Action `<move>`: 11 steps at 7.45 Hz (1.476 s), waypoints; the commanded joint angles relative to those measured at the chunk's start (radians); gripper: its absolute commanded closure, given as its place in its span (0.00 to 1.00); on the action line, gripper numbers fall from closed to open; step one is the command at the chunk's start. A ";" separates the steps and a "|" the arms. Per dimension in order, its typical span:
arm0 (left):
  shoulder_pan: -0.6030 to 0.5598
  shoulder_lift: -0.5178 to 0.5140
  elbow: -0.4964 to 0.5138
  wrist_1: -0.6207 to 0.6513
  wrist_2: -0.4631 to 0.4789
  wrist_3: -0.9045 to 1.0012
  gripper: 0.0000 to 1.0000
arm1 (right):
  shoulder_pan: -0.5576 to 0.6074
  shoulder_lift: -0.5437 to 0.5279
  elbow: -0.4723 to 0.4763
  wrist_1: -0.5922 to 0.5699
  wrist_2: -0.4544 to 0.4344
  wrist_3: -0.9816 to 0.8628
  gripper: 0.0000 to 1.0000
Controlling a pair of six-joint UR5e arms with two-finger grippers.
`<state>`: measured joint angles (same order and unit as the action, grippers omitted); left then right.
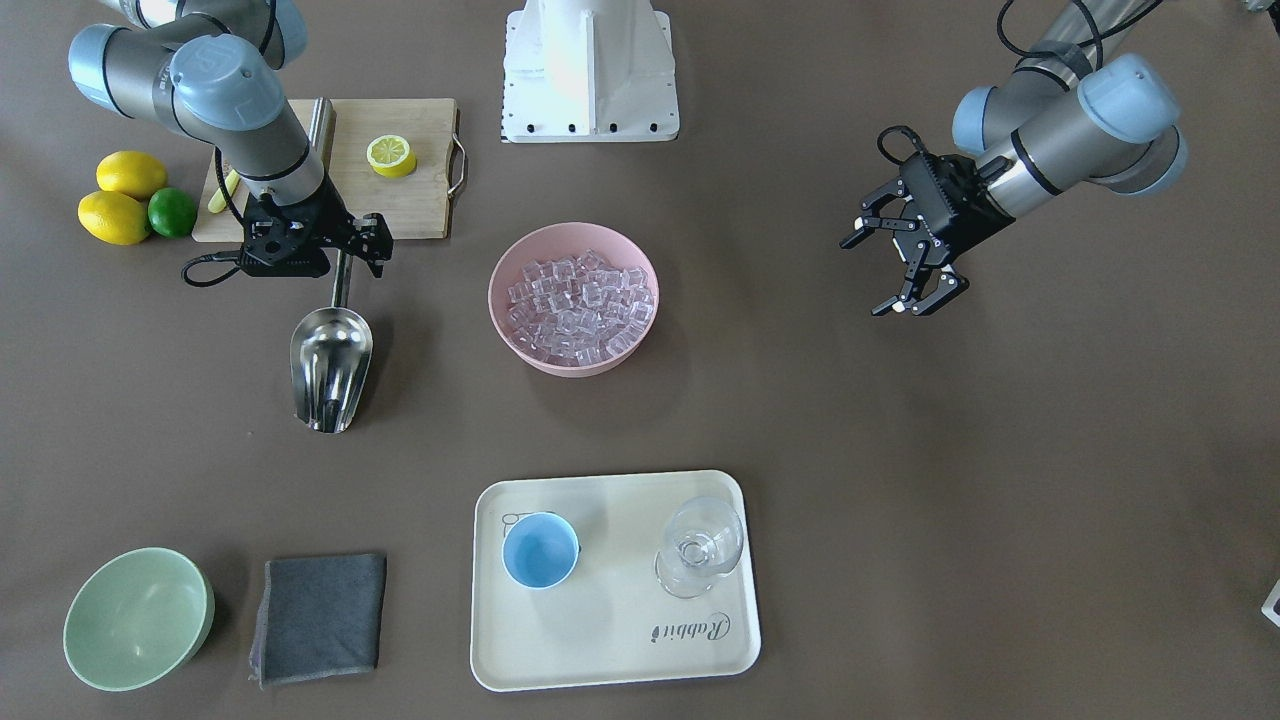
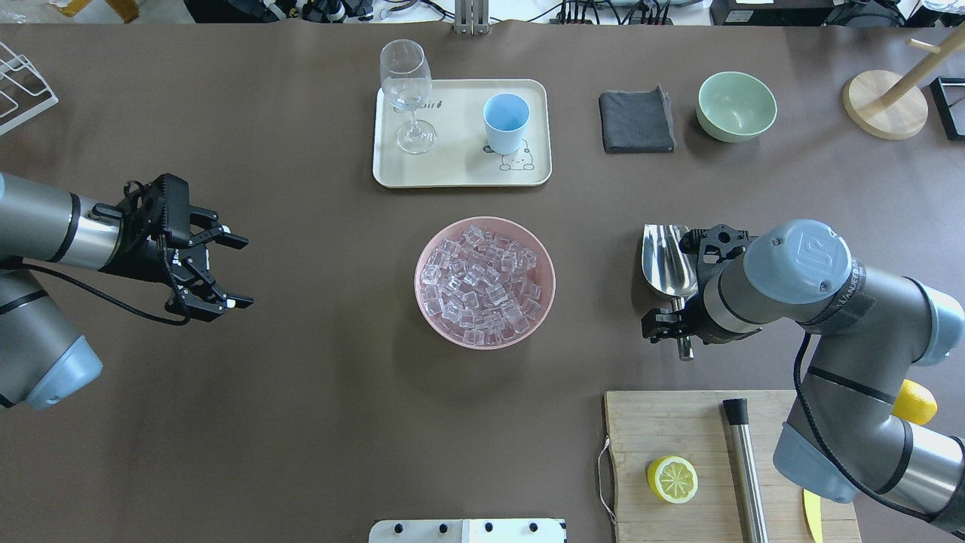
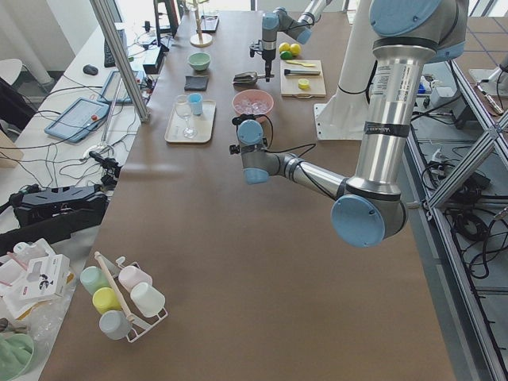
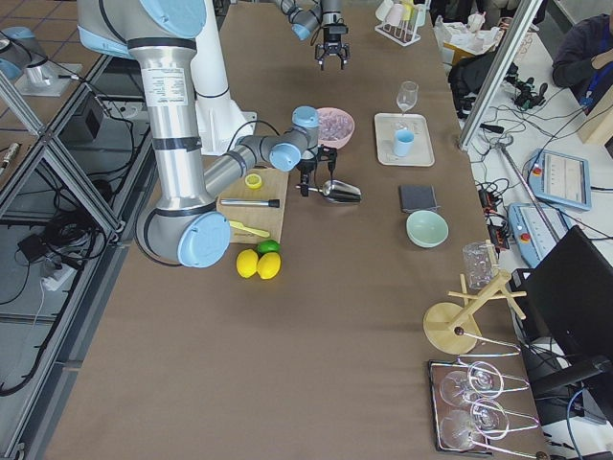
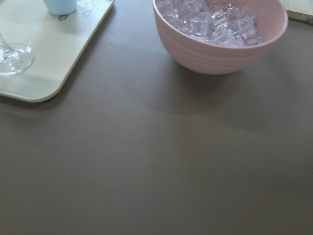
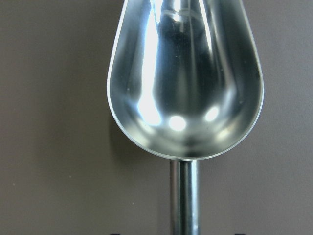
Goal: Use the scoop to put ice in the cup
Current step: 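Close the right gripper on the scoop handle while the left gripper nears the bowl rim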
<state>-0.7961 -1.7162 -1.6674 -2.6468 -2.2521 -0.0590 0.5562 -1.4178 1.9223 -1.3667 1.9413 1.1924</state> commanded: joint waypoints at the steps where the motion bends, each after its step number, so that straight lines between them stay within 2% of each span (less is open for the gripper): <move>1: 0.070 -0.055 0.015 -0.033 0.104 0.067 0.04 | -0.009 -0.009 0.003 0.000 -0.007 -0.005 0.25; 2: 0.072 -0.062 0.021 -0.038 0.123 0.099 0.08 | -0.009 -0.012 0.004 0.000 -0.007 -0.020 0.38; 3: 0.077 -0.078 0.043 -0.032 0.129 0.217 0.07 | -0.009 -0.015 0.004 0.000 -0.007 -0.022 0.41; 5: 0.106 -0.150 0.093 -0.033 0.192 0.220 0.04 | -0.009 -0.015 0.006 0.000 -0.011 -0.022 0.47; 7: 0.124 -0.178 0.098 -0.038 0.195 0.090 0.06 | -0.009 -0.018 0.006 0.000 -0.015 -0.022 0.56; 9: 0.156 -0.232 0.159 -0.076 0.203 0.073 0.09 | -0.009 -0.020 0.004 -0.002 -0.021 -0.027 1.00; 10: 0.172 -0.255 0.190 -0.097 0.203 0.067 0.10 | -0.009 -0.020 0.012 -0.005 -0.022 -0.028 1.00; 11: 0.187 -0.272 0.204 -0.098 0.213 0.065 0.06 | -0.009 -0.038 0.045 -0.023 -0.021 -0.051 1.00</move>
<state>-0.6351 -1.9527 -1.5005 -2.7273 -2.0503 0.0152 0.5476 -1.4382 1.9321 -1.3703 1.9211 1.1647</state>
